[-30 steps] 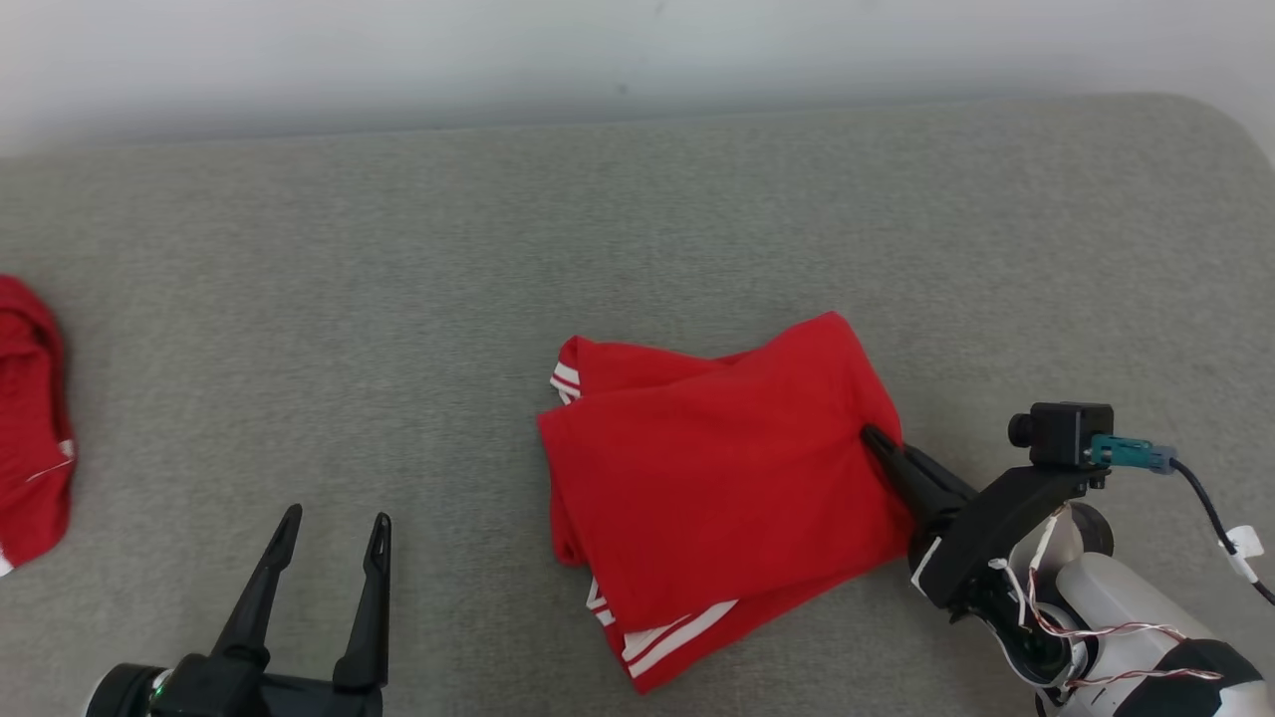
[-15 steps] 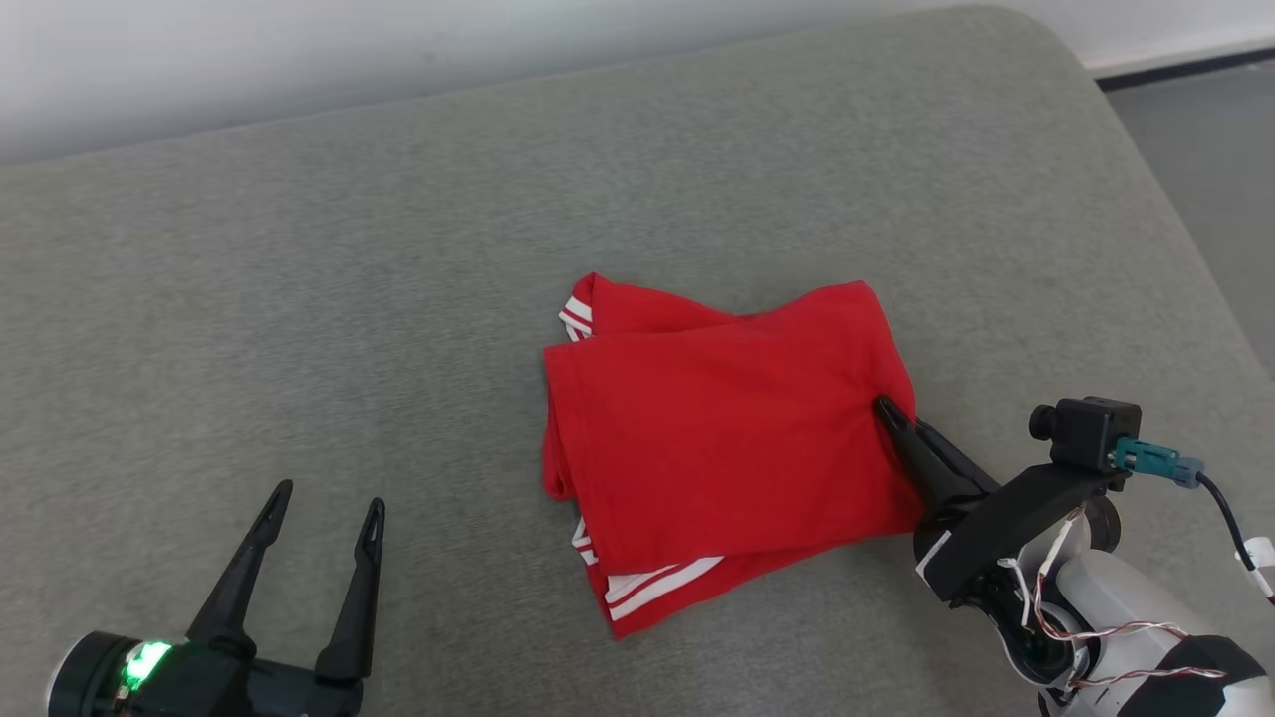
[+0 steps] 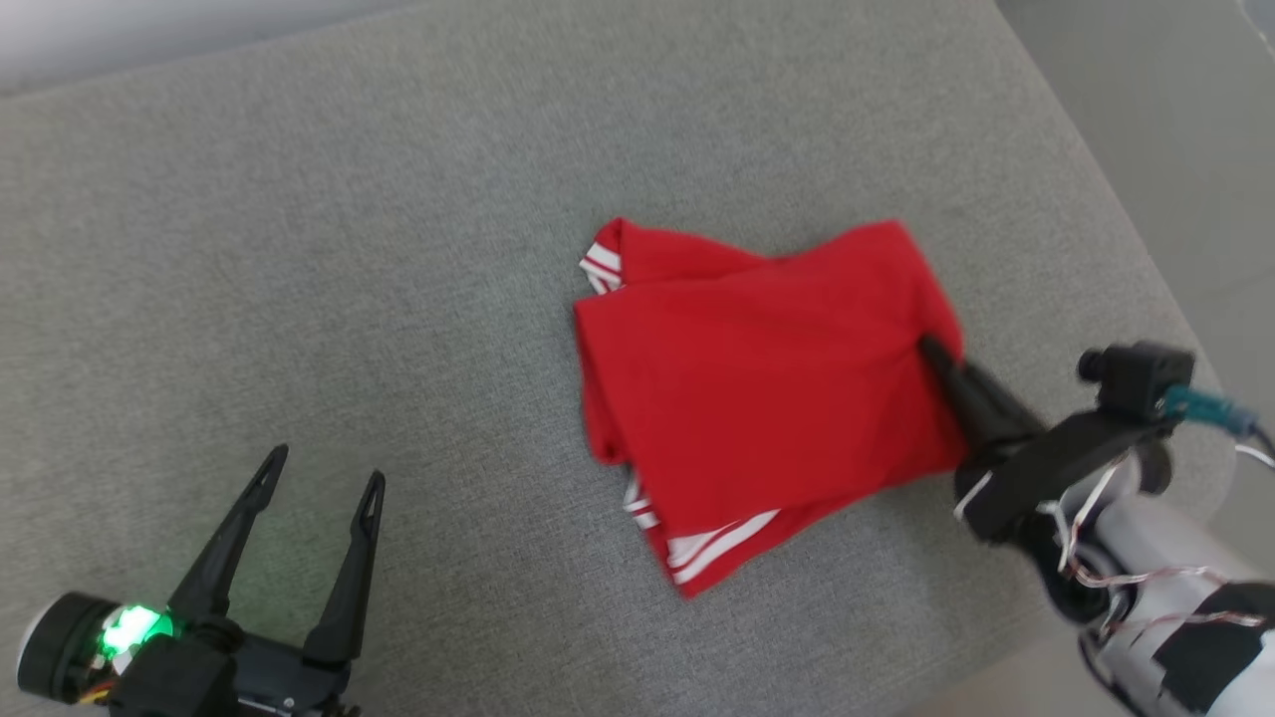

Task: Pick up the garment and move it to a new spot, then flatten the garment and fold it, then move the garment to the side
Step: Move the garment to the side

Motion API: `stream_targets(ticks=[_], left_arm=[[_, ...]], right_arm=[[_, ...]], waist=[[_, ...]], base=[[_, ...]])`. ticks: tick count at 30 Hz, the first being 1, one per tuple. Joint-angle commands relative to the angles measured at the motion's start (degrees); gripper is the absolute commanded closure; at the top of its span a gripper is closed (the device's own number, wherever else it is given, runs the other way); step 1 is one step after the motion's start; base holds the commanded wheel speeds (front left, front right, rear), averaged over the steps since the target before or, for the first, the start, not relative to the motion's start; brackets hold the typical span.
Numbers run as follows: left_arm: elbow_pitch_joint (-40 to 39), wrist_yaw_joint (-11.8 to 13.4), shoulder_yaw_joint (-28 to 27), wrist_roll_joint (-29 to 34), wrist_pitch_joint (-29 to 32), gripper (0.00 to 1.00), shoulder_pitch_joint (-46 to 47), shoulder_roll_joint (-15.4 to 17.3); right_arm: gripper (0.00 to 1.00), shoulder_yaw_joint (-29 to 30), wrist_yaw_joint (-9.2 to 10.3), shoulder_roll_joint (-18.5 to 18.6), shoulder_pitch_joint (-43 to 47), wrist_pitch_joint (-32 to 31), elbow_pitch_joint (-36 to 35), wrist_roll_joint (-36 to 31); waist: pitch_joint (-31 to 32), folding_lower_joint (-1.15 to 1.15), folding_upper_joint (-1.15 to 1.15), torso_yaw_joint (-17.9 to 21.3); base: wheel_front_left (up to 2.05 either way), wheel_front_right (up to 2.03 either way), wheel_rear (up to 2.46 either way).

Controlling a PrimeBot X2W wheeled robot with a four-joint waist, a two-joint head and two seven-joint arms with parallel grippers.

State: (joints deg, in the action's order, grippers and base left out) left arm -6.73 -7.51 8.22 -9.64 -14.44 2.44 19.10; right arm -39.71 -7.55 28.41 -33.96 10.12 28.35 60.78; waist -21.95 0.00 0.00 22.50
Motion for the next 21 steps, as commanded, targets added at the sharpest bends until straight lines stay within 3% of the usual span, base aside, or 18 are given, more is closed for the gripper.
stream_targets(ticks=[1, 21], left_arm=[[-1.21, 0.05, 0.46, 0.27, 0.12, 0.0, 1.06, 0.74], [-10.92, 0.05, 1.14, -2.49, 1.96, 0.0, 6.24, 5.92]], right_arm=[[1.0, 0.83, 0.15, 0.87, -1.8, 0.7, 0.6, -1.0], [1.0, 17.53, 0.15, 3.68, -17.63, 2.03, 15.8, -21.5]], waist=[[-2.67, 0.0, 0.0, 1.11], [-12.09, 0.0, 0.0, -3.83]], base=[[0.0, 0.0, 0.0], [0.0, 0.0, 0.0]])
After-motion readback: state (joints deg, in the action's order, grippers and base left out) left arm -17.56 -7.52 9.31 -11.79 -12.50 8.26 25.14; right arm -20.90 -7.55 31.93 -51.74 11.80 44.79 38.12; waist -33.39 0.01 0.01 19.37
